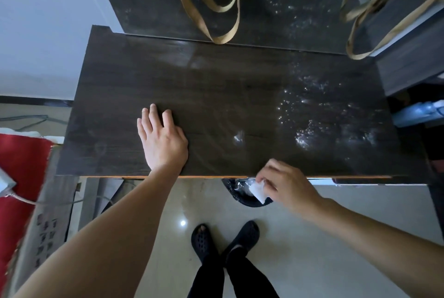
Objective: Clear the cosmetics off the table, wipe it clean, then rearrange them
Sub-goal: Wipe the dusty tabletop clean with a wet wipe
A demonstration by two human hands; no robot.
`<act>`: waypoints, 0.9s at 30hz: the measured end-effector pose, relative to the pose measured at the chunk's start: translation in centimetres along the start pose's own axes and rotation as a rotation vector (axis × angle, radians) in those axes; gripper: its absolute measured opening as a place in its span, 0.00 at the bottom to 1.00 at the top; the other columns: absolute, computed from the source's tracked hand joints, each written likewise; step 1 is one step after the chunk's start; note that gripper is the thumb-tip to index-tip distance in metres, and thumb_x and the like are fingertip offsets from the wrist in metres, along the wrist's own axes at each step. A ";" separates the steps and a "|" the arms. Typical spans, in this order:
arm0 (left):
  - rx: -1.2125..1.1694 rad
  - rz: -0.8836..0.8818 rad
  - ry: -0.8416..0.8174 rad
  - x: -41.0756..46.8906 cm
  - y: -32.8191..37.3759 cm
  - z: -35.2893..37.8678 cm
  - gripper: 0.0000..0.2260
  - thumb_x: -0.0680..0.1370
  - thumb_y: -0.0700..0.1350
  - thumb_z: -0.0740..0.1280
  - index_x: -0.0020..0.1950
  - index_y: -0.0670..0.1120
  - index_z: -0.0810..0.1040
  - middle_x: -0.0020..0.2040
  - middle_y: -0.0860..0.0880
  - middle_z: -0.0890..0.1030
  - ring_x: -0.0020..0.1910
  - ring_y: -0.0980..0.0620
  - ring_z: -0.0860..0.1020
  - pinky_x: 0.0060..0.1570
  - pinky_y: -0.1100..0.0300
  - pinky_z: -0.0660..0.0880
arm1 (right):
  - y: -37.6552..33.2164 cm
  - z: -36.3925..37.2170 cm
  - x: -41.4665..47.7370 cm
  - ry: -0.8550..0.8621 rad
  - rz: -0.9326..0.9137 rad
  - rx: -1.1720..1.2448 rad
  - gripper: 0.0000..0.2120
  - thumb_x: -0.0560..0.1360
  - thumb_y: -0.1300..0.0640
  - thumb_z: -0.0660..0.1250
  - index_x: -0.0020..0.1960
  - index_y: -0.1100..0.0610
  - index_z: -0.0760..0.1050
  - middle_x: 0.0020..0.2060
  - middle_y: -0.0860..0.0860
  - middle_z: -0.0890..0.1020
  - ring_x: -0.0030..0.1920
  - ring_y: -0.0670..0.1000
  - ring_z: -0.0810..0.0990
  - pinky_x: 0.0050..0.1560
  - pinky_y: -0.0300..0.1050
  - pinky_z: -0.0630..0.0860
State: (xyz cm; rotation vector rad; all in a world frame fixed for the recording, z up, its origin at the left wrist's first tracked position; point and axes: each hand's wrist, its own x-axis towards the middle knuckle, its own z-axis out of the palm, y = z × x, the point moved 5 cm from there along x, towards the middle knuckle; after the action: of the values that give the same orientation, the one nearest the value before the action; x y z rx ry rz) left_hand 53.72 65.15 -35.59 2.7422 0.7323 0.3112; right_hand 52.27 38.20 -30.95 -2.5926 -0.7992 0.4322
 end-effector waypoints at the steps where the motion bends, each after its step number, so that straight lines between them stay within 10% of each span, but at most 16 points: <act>1: -0.003 -0.001 0.001 0.0 0.0 0.0 0.14 0.75 0.40 0.60 0.60 0.39 0.72 0.70 0.35 0.68 0.71 0.35 0.62 0.71 0.41 0.55 | 0.3 -0.8 0.6 0.009 0.015 0.020 0.07 0.70 0.59 0.61 0.42 0.53 0.77 0.40 0.49 0.76 0.39 0.53 0.78 0.37 0.46 0.73; 9: 0.024 0.001 0.012 0.0 -0.1 0.3 0.14 0.75 0.40 0.59 0.59 0.39 0.73 0.69 0.36 0.68 0.71 0.35 0.63 0.72 0.42 0.56 | 2.4 -2.4 16.2 0.293 0.311 -0.007 0.12 0.73 0.63 0.60 0.52 0.53 0.78 0.49 0.56 0.75 0.50 0.60 0.76 0.46 0.49 0.73; 17: 0.022 0.001 -0.018 0.1 0.1 0.2 0.14 0.75 0.40 0.59 0.59 0.39 0.72 0.69 0.35 0.67 0.70 0.34 0.62 0.71 0.40 0.56 | -2.1 1.7 1.1 -0.054 -0.251 -0.093 0.15 0.66 0.66 0.57 0.45 0.52 0.77 0.42 0.49 0.74 0.43 0.50 0.72 0.33 0.40 0.70; 27: 0.044 -0.021 -0.039 0.0 0.1 0.1 0.15 0.77 0.40 0.59 0.63 0.40 0.72 0.71 0.36 0.65 0.72 0.36 0.60 0.72 0.43 0.54 | -0.2 1.0 7.5 0.053 -0.191 -0.096 0.13 0.69 0.64 0.59 0.47 0.51 0.77 0.45 0.50 0.73 0.47 0.53 0.71 0.34 0.49 0.75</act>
State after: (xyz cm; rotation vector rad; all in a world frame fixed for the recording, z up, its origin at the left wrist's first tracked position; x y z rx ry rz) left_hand 53.77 65.00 -35.64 2.7713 0.7664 0.2396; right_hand 57.66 43.04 -32.98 -2.5710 -1.0610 0.2733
